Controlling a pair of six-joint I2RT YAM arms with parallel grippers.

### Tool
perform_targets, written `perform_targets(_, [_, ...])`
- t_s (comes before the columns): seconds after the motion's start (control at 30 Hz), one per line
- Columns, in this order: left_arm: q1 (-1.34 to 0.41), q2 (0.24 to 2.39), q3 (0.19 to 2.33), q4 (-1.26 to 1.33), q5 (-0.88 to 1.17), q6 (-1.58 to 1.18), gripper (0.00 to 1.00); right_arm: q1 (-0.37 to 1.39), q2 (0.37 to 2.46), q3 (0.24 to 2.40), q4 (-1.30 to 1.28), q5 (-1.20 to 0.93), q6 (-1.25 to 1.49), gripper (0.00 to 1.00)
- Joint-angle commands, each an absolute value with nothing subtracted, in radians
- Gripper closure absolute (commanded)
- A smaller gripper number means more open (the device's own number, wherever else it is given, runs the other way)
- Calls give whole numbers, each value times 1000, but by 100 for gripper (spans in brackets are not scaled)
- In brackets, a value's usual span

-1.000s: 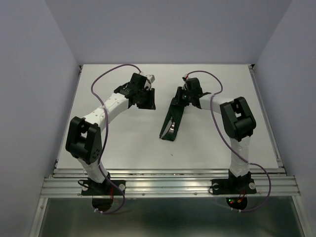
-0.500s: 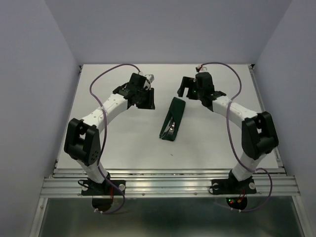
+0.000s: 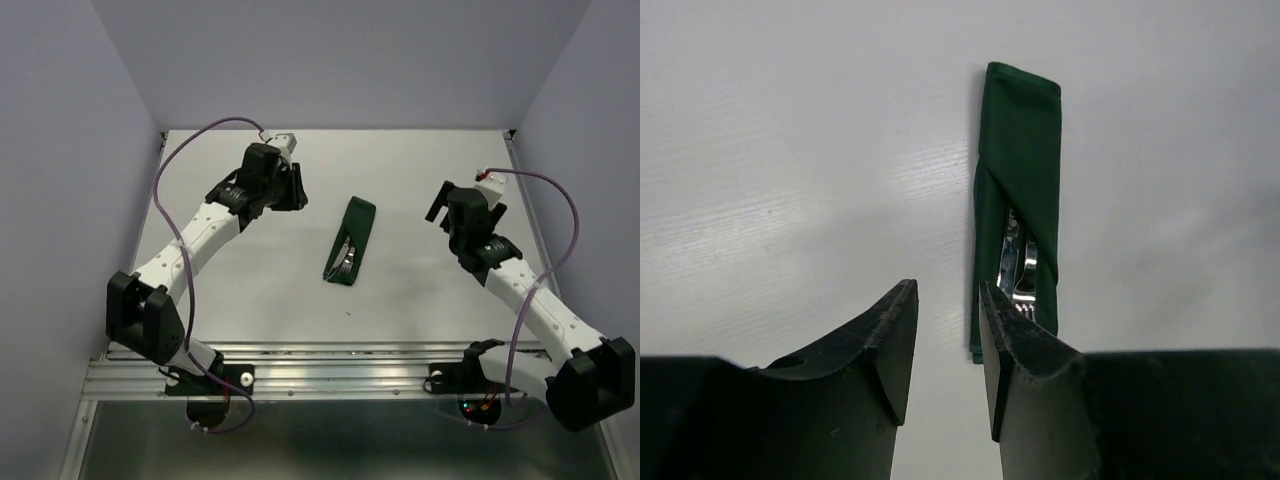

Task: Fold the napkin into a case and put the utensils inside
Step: Reset both arms

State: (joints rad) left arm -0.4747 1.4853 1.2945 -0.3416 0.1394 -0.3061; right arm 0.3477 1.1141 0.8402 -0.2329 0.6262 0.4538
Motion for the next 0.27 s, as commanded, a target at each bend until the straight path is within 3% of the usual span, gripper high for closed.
perform_targets(0.0, [-463, 1392, 1278, -258, 65, -336, 58, 350, 980, 776, -393, 773, 529, 0])
perform_targets(0.23, [-456, 1319, 1256, -209, 54, -347, 58, 350, 807, 684, -449, 759, 581, 0])
